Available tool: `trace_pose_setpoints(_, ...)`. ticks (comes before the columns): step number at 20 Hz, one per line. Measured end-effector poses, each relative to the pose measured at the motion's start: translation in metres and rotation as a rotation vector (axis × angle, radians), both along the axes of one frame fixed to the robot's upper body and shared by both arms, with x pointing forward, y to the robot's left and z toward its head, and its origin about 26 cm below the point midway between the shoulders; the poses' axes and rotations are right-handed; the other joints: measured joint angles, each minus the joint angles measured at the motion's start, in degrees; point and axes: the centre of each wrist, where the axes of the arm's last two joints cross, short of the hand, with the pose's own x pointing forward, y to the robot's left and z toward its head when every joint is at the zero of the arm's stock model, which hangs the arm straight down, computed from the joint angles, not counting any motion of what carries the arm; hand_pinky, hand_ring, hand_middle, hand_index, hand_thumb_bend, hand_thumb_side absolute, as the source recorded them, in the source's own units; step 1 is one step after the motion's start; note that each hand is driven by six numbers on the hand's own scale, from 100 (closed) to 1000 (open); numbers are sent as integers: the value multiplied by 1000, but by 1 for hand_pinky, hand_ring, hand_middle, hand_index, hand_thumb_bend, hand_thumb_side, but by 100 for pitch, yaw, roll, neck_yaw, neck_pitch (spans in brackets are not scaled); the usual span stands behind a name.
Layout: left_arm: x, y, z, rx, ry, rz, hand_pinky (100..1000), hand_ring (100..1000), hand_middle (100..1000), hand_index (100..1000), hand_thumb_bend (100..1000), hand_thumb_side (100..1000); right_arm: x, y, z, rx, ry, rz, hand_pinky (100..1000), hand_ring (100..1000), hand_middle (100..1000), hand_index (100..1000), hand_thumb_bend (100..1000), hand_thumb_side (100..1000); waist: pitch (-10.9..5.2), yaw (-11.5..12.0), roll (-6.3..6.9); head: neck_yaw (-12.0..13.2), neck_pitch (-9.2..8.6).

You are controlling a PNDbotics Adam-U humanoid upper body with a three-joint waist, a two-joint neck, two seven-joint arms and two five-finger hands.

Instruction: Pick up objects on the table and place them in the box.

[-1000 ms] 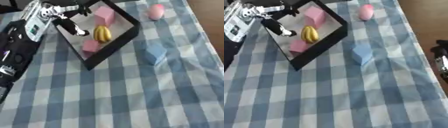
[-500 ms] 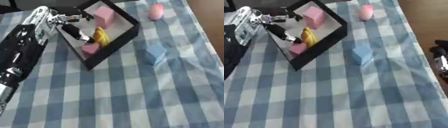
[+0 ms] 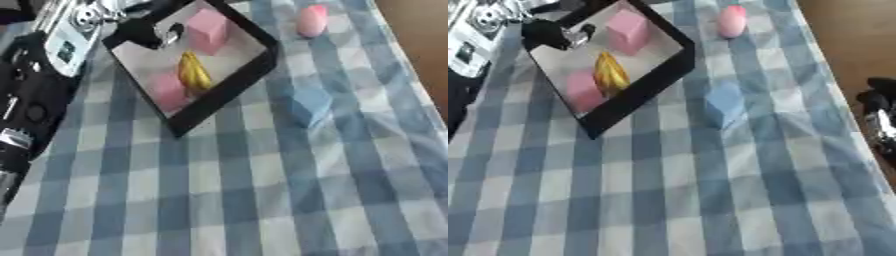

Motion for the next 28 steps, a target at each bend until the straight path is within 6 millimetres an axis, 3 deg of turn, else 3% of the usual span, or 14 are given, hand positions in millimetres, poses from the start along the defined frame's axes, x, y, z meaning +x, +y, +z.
trace_pose_setpoints(3,-20,4,23,-50,-43,-24,919,880,773,934,100,197,-1,-1,0,-4,-5,-1,828,767,634,790,100,524,-20,40,0,-16,4)
trace_pose_setpoints(4,-26,5,28,-59,-50,-32,909,866,768,926,100,205,-1,-2,-1,-7,-4,-3,828,768,634,790,100,522,-40,53,0,-17,14)
trace_pose_setpoints(7,-44,13,40,-110,-73,-40,884,832,768,901,100,286,-2,-4,-1,-15,-14,-1,829,769,637,792,100,507,-84,83,0,-21,48)
trace_pose_setpoints(11,-75,28,44,-275,-136,-47,859,795,741,905,100,506,-4,-12,3,-50,-52,4,831,771,643,794,100,497,-96,99,-24,-6,73)
trace_pose_setpoints(19,-137,63,-10,-900,-249,-29,836,796,746,909,100,604,-7,-31,21,-175,-159,60,838,787,671,807,100,454,-96,120,-90,40,36)
trace_pose_setpoints(24,-148,73,-52,-1106,-208,70,830,789,740,907,100,648,-4,-39,40,-273,-215,107,851,808,703,825,100,411,-96,119,-111,43,-9)
trace_pose_setpoints(28,-151,75,-77,-1209,-169,136,827,784,732,905,100,676,1,-44,66,-431,-241,157,868,839,753,855,100,269,-96,111,-163,37,-12)
